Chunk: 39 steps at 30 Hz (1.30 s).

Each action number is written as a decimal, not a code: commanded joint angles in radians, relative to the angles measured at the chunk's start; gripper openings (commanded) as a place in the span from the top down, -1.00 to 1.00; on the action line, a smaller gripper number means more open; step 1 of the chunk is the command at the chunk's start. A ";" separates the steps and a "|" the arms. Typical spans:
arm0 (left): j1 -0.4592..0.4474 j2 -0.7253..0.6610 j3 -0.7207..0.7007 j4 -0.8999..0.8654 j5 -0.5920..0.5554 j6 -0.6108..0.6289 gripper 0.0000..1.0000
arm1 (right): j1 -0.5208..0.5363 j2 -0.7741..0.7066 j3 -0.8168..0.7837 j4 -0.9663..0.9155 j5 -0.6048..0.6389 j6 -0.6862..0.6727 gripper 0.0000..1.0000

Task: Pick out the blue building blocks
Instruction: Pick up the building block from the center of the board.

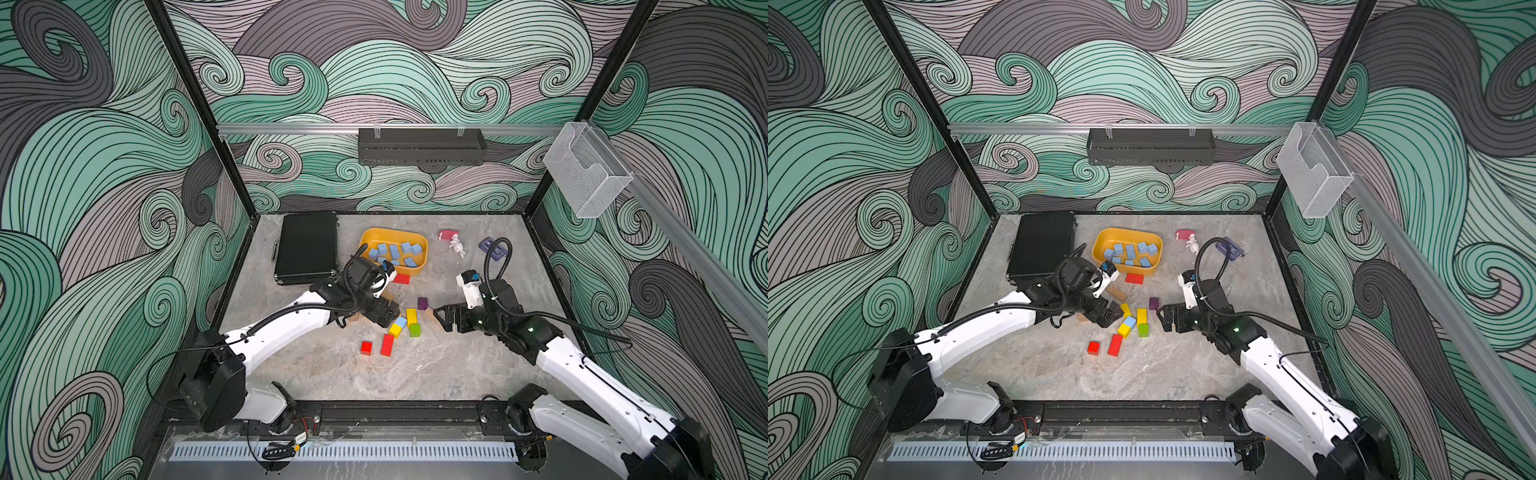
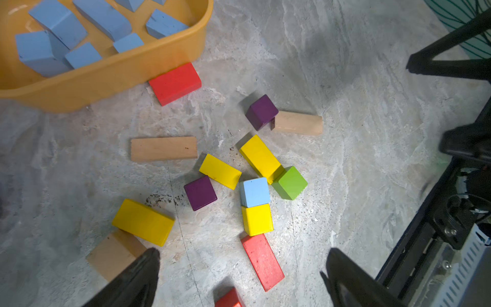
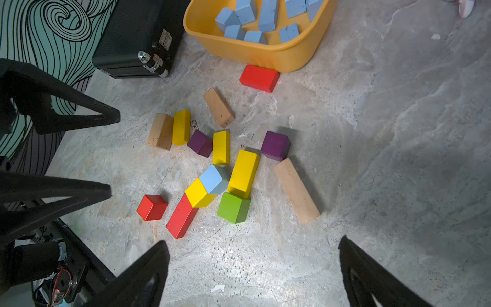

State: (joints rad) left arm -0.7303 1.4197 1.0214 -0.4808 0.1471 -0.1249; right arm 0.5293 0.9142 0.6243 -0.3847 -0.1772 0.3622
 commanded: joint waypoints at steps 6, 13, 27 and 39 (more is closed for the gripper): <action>-0.065 0.127 0.073 -0.035 -0.056 -0.068 -0.89 | 0.004 -0.097 -0.086 -0.004 -0.019 0.089 -0.98; -0.092 0.213 0.103 -0.023 -0.075 -0.086 -0.86 | 0.003 -0.142 -0.123 -0.005 0.002 0.108 -0.98; -0.103 0.357 0.195 -0.041 -0.070 -0.088 -0.73 | -0.011 -0.132 -0.163 0.047 -0.016 0.130 -0.98; -0.106 0.446 0.248 -0.067 -0.060 -0.079 -0.39 | -0.030 -0.130 -0.165 0.045 -0.016 0.119 -0.98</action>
State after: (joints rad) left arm -0.8280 1.8450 1.2289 -0.5129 0.0818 -0.2062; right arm 0.5060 0.7853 0.4686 -0.3511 -0.1913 0.4835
